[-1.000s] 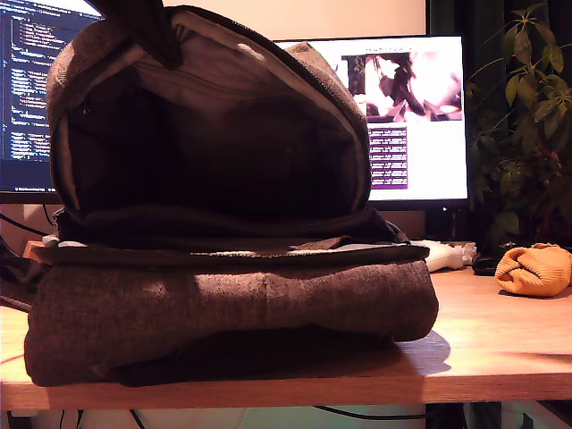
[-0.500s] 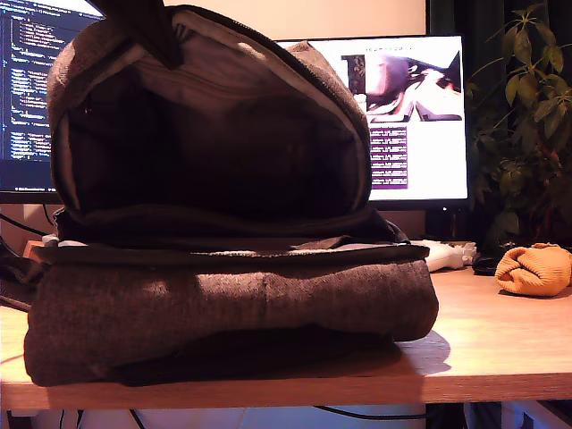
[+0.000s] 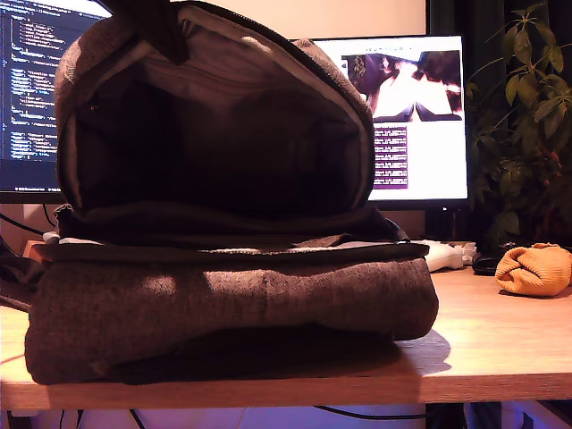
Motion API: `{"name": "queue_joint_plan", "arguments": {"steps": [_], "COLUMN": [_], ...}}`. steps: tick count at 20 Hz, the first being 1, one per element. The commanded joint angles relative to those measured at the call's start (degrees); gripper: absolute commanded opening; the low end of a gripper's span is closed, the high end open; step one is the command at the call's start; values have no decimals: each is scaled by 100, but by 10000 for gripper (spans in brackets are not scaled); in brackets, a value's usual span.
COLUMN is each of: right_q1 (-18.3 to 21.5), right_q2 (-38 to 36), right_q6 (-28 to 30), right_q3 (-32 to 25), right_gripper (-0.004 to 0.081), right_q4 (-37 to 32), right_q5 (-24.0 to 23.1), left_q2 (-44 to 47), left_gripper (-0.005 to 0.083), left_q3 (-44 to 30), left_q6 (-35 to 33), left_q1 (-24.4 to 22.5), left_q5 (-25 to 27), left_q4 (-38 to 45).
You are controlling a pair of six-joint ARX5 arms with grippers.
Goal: Pack the pair of socks inside the grey Google backpack
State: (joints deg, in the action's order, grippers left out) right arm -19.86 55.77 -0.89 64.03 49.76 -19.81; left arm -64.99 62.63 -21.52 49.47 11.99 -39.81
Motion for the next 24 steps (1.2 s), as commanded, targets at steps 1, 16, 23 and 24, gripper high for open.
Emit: {"name": "queue_joint_plan", "arguments": {"steps": [1, 16, 23, 24], "right_q1": [402, 1993, 2046, 2079], "right_q2": [221, 3259, 4282, 4398], "right_q6": [28, -595, -1071, -1097], "right_q3": [33, 2201, 2518, 2522], "right_gripper": [-13, 418, 497, 497], "right_q4": [-223, 83, -136, -175], "right_q5": [422, 2122, 2406, 2422], "left_q2": [-15, -15, -15, -15], "left_gripper": [-24, -24, -24, -24], "left_q3": [-118, -118, -118, -118], "left_q6": [4, 4, 11, 13], "left_q1": [-26, -26, -26, -26], "left_q5": [-33, -273, -306, -321], "left_q4": [125, 127, 81, 79]}}
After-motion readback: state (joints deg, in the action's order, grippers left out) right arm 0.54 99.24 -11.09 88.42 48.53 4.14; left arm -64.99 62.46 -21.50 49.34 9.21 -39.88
